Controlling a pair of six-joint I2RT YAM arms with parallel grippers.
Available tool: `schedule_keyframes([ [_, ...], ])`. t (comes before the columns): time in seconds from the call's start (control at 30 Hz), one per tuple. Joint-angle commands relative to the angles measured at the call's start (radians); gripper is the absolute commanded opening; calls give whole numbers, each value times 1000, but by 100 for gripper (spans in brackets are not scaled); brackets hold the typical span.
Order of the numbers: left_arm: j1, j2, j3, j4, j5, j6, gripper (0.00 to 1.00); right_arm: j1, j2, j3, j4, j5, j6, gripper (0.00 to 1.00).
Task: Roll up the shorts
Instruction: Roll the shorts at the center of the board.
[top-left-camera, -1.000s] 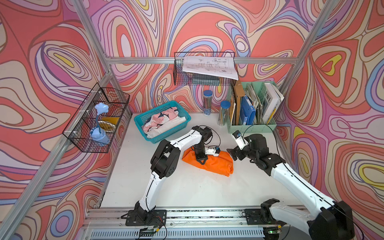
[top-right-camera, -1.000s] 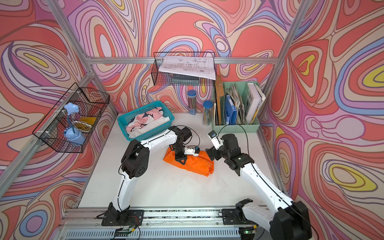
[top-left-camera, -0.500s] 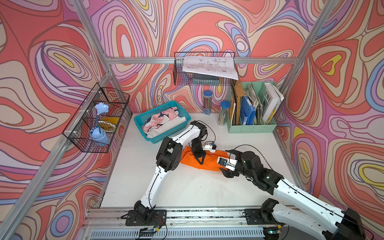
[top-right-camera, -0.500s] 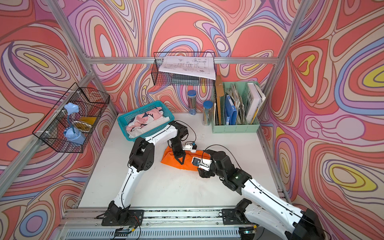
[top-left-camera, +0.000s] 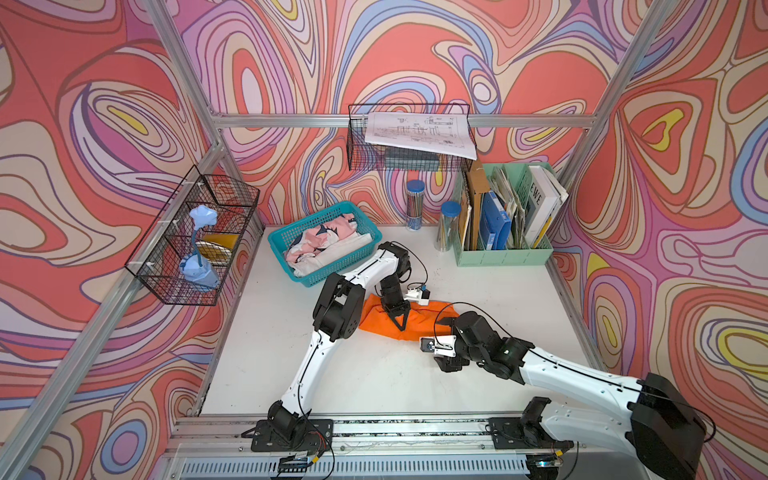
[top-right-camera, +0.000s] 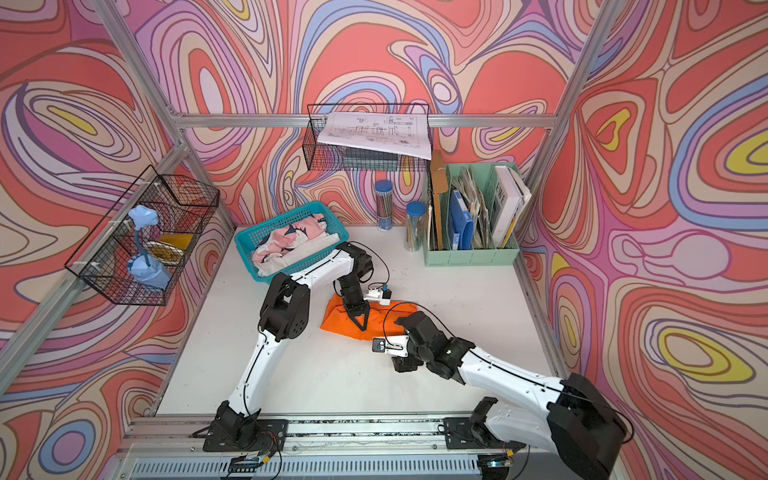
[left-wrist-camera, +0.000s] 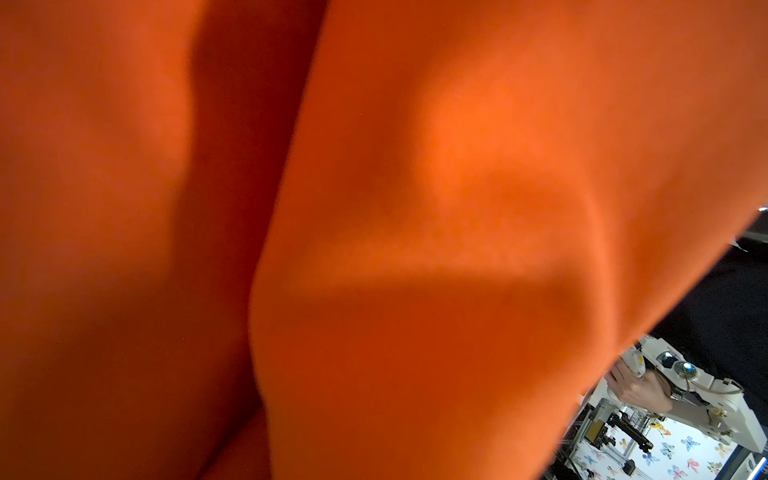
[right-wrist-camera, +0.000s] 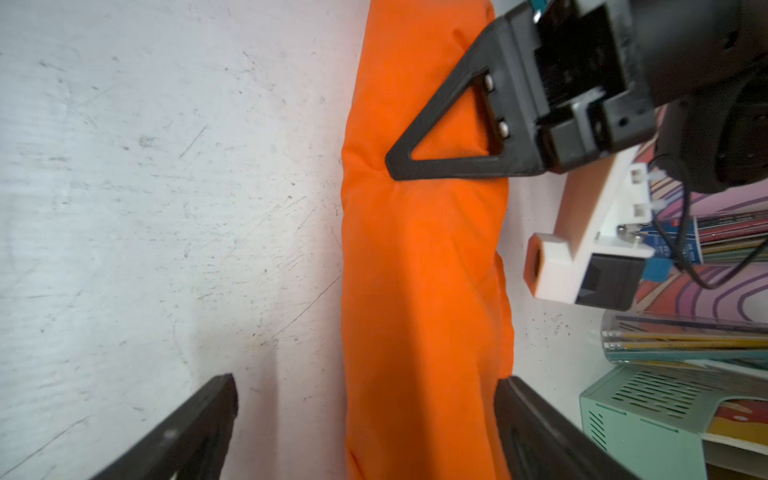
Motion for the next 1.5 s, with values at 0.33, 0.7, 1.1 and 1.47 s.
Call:
schedule_keyframes([
  [0.33,2,33,-100,28,-99,14,0,-18,201,-2,242,67,22,76],
  [0.7,2,22,-123,49,-103,25,0,-91,302,49,187,0,-1,49],
  [1.1,3,-409,-488,516,-64,29,99,-241,420,218,-118,-366,25,0],
  [1.47,40,-936,-968,1212,-209,-68,99,-374,611,465,-489,-697,-1,0],
])
